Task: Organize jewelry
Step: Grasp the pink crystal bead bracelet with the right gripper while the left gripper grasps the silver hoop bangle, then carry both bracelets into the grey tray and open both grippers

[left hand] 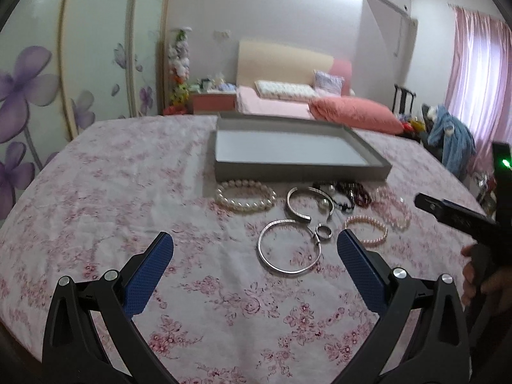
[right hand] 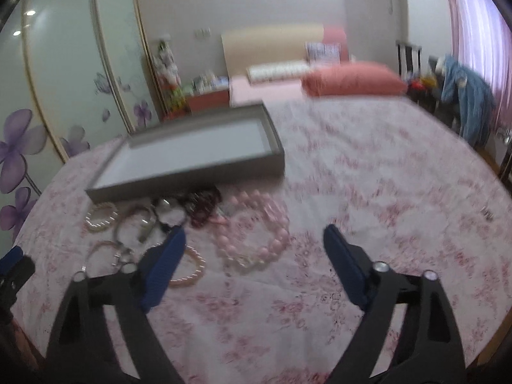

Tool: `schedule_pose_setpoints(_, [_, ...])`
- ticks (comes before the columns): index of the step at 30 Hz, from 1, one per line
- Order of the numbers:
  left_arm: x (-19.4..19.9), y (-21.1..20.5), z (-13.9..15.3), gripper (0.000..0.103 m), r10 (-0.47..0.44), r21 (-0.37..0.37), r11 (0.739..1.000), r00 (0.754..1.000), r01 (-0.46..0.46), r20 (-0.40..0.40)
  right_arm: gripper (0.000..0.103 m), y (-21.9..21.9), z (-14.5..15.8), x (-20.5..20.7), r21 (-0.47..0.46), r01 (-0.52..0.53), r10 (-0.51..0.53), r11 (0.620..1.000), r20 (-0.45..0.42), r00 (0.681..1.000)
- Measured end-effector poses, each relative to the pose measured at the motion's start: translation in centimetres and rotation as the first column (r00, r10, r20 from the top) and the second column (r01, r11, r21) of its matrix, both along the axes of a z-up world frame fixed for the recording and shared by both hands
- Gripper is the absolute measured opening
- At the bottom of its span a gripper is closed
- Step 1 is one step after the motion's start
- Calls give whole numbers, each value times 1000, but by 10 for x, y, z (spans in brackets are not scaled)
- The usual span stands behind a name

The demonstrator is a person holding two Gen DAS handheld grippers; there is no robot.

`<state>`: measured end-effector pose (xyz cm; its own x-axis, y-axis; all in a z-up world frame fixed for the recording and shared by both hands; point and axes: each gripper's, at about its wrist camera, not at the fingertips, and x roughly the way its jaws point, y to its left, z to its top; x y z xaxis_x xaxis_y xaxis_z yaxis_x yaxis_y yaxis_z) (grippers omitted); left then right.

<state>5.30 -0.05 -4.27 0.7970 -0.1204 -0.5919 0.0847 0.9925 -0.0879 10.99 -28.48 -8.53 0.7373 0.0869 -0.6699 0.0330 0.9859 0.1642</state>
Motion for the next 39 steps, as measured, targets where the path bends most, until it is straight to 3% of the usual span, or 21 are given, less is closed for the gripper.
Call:
schedule_pose_setpoints(5, [15,-5,-6,101,-19,11,1000,998,20,-57,46,-11,-18,25,-3,38,-38,999,-91,995])
schedule_pose_setpoints(7, [20,-7,-10,101,-19,24,999,997,21,-73,41,-9,-22,32,-22,36,-38,999,-107,994])
schedule_pose_setpoints(15, [40,-17,-27,101,-61,59,996,984,72,-168,39,4,-30,59,-114,-12,-6,993,-159,987])
schedule_pose_setpoints(18, [48,-21,-33,101,-82,57,994,975,96,-208,24,4,-29,66,-113,-16,-1,993,-151,989])
schedule_pose_setpoints(25, [73,-36,-48,100,-90,89,989,954,120,-287,23,6,-29,65,-112,-21,5,994,-143,990])
schedule_pose_setpoints(30, [83,-39,-53,87,-70,116,987,951,109,-301,23,3,-29,67,-101,-21,7,995,-144,990])
schedule_pose_setpoints(34, [83,-39,-52,71,-60,126,987,957,100,-285,23,1,-30,69,-99,-21,7,995,-144,990])
schedule_pose_setpoints(39, [82,-38,-52,71,-62,132,986,959,102,-277,23,2,-30,69,-101,-21,6,995,-144,990])
